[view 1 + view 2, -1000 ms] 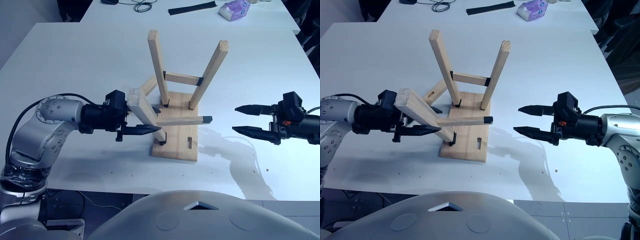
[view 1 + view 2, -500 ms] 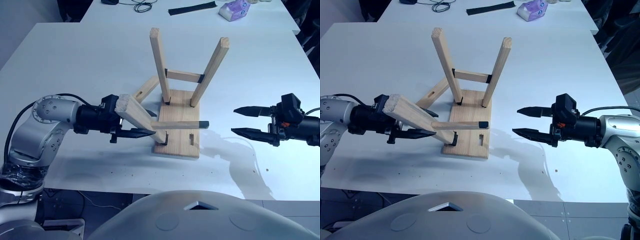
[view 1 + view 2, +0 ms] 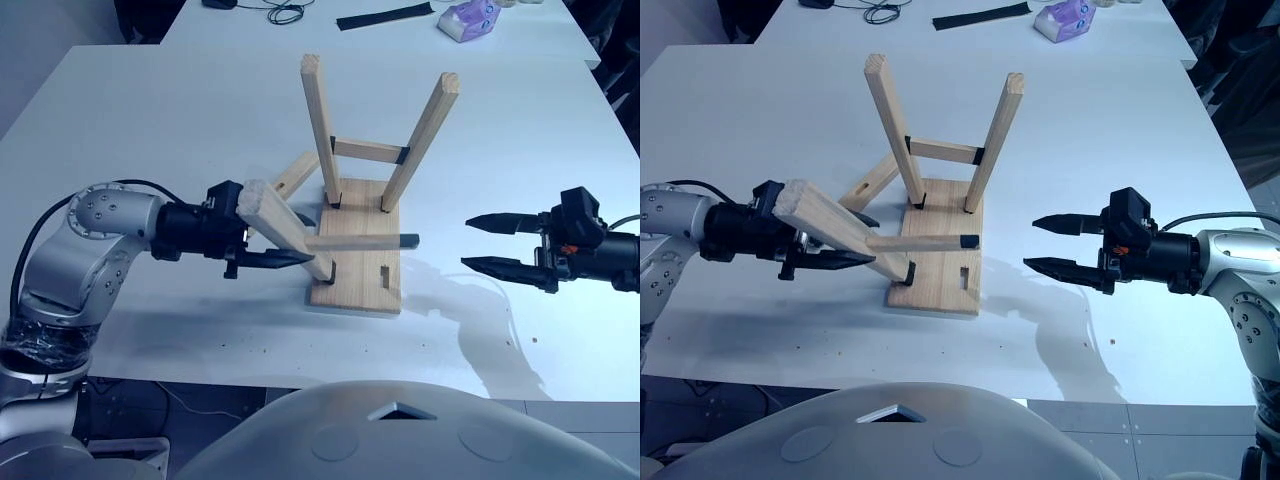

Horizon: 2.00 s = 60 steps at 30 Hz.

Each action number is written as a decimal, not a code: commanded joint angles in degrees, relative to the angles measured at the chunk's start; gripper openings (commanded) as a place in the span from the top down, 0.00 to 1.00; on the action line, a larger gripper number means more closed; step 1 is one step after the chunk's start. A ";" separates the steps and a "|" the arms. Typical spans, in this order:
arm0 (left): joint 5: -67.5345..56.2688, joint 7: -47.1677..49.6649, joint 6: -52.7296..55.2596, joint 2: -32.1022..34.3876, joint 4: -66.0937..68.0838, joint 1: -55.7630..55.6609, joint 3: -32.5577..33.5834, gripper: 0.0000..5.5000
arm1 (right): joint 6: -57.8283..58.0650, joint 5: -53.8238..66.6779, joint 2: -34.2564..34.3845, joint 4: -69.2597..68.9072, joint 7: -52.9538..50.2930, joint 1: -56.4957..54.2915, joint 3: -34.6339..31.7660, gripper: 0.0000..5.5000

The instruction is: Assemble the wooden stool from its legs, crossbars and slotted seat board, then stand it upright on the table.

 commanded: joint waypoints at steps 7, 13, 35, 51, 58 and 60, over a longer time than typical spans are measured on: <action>0.65 -0.84 0.45 0.43 -0.16 -0.06 0.87 0.61 | -0.24 -0.24 -0.38 -0.86 0.22 0.65 0.18 0.43; 0.38 -1.16 0.68 0.64 -1.69 1.53 0.61 0.61 | 0.02 -0.03 -0.56 -0.91 0.22 0.37 0.29 0.43; 1.61 -2.27 0.30 0.70 -0.14 0.25 -0.07 0.61 | -0.02 0.28 0.50 -2.71 -1.34 2.51 -0.39 0.43; 4.32 -2.49 -2.23 -0.25 0.69 -1.47 -1.69 0.61 | -0.07 0.36 0.22 -2.59 -1.17 2.01 0.09 0.43; 5.30 -3.81 -3.20 0.02 0.65 -1.30 -1.98 0.61 | -0.21 0.25 0.36 -2.74 -1.21 2.16 0.21 0.43; 6.49 -4.46 -4.36 0.29 0.65 0.12 -2.56 0.61 | -0.30 0.12 0.39 -2.70 -1.19 2.04 0.43 0.43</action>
